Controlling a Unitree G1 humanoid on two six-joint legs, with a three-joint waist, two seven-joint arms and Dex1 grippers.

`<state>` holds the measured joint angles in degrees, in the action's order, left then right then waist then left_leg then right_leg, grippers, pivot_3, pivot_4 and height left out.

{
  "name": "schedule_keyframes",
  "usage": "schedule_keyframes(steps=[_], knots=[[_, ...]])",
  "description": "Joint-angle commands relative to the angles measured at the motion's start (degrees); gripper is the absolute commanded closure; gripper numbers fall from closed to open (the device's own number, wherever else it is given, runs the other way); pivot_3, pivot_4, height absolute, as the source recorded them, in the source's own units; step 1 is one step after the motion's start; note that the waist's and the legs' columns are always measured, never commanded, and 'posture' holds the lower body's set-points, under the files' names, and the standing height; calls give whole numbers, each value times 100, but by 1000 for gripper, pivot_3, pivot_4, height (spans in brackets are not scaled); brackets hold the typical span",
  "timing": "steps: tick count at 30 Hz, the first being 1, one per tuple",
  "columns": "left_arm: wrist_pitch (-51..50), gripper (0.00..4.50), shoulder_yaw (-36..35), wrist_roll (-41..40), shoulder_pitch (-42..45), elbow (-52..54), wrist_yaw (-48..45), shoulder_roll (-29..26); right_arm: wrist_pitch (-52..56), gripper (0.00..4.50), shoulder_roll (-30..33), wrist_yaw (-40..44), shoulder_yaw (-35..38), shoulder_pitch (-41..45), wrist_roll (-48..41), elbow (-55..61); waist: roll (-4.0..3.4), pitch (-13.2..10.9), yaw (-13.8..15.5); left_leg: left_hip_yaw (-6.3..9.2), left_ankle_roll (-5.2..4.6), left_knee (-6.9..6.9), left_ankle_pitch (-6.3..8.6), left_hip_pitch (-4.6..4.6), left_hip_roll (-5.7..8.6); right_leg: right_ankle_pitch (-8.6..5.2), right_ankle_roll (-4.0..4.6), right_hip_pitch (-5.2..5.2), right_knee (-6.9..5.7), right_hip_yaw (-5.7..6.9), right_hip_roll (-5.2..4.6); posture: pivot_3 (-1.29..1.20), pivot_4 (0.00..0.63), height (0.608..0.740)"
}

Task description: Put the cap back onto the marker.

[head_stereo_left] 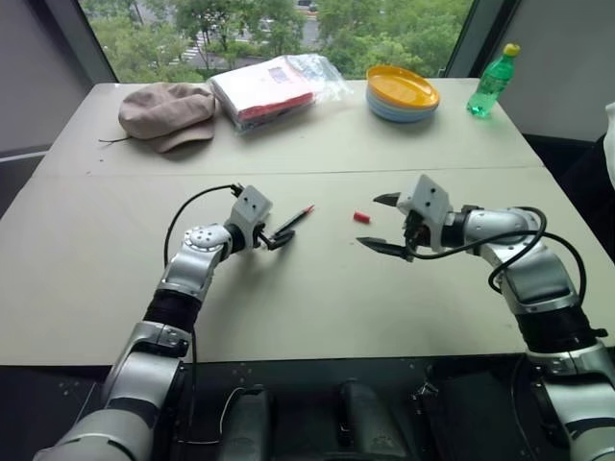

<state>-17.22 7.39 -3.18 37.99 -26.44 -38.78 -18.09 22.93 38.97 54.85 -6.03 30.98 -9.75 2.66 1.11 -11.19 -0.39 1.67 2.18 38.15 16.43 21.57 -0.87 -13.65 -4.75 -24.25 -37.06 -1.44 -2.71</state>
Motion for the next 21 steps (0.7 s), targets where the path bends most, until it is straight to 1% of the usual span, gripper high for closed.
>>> schedule_keyframes(steps=[1, 5, 6, 7, 8, 15, 18, 21], knots=[[-207, 1352, 32, -54, -33, -37, -80, 82, -83, 0, 46, -16, 72, 45, -15, 244, 0, 0, 1, 0, 0, 0, 0, 0, 0, 0, 0, 1, 0, 0, 0, 0, 150, 740], [-231, 3384, 25, -37, -51, -45, -102, 63, -104, 0, 42, -16, 68, 68, -2, 208, 0, 1, -31, 1, 0, 0, 0, -6, 0, 0, 0, 5, -1, 0, 1, 0, 150, 740], [-235, 3820, 25, -38, -51, -47, -105, 61, -109, 0, 43, -15, 68, 73, 0, 200, 0, 1, -33, 1, 0, 0, 0, -7, -1, 0, 0, 5, -1, 0, 2, 0, 150, 740], [-238, 4380, 25, -38, -48, -51, -108, 60, -112, 0, 43, -14, 69, 78, 1, 192, 0, 1, -35, 2, 0, -1, 0, -7, -1, 0, 0, 5, -1, 0, 2, 0, 150, 740], [-241, 4451, 25, -37, -44, -57, -116, 52, -113, 0, 43, -15, 71, 87, 1, 187, 0, 1, -36, 2, 0, 0, 0, -7, -1, 0, 0, 5, -1, 0, 3, 0, 150, 740], [-252, 4451, 25, -50, -62, -61, -198, 2, -93, 0, 24, -32, 64, 105, -1, 203, 0, 1, -36, 2, 0, -1, 0, -7, -1, 0, 0, 5, -1, 0, 2, 0, 150, 740], [-189, 4451, -67, -163, -131, 130, -313, -86, -175, 0, -1, -69, 49, 97, 42, 154, 0, 1, -42, 2, 0, -1, 0, -7, -1, 0, 0, 5, -1, 0, 3, 0, 150, 740], [-209, 4451, -196, -325, -209, 465, -509, -285, -284, 0, -74, -103, 50, 165, 56, -19, 0, 1, -68, 1, 0, -2, 0, -7, -2, 0, 1, 3, -1, -1, 3, 0, 150, 740]])
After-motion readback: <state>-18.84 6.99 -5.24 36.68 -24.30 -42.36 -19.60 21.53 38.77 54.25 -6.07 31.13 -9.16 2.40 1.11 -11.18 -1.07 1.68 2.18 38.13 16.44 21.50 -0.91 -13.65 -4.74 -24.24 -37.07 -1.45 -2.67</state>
